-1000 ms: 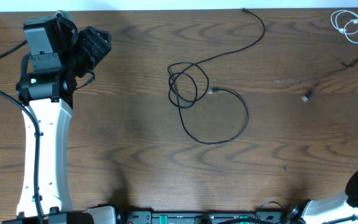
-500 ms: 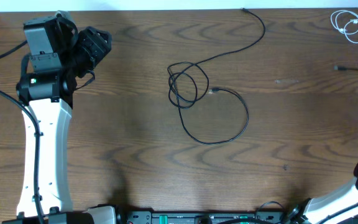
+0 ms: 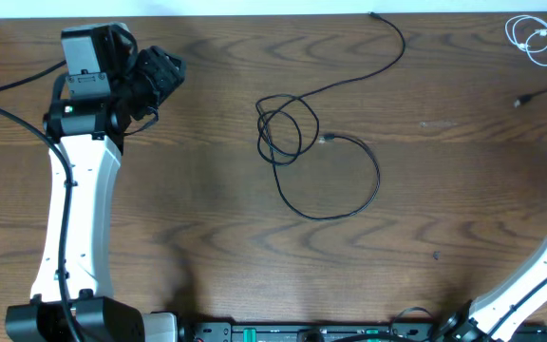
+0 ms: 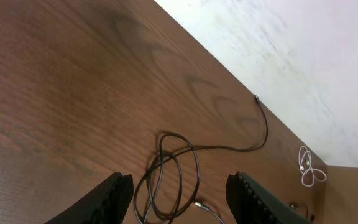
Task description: Untangle cables
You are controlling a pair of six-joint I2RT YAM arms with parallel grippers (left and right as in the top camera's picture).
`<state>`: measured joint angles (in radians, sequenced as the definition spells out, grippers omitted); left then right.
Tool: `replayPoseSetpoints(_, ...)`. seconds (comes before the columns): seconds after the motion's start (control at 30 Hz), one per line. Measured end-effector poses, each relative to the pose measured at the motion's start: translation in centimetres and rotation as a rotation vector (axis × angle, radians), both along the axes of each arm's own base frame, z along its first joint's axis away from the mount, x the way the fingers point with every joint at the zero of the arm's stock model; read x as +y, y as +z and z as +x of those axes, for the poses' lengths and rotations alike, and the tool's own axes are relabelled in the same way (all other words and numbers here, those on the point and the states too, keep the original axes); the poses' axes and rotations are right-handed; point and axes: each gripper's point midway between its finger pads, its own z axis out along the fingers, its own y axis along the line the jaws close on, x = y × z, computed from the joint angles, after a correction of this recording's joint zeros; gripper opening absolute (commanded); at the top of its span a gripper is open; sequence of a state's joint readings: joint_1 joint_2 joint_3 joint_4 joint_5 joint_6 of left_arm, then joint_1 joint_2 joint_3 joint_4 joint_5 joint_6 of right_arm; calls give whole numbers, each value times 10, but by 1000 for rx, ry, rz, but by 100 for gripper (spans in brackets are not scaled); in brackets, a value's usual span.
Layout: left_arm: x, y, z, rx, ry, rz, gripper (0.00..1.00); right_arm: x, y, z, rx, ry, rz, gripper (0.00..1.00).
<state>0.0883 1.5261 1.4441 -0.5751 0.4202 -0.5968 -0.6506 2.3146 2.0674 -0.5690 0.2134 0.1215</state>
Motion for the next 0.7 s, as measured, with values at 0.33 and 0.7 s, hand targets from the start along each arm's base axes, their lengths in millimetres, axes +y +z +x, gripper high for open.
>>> replayPoseSetpoints(0.33,0,0,0,-2,0,1,54,36,4,19,-47,208,113,99)
replayPoseSetpoints(0.7,0,0,0,-3,-2,3,54,88,137,22,-255,401,50,99)
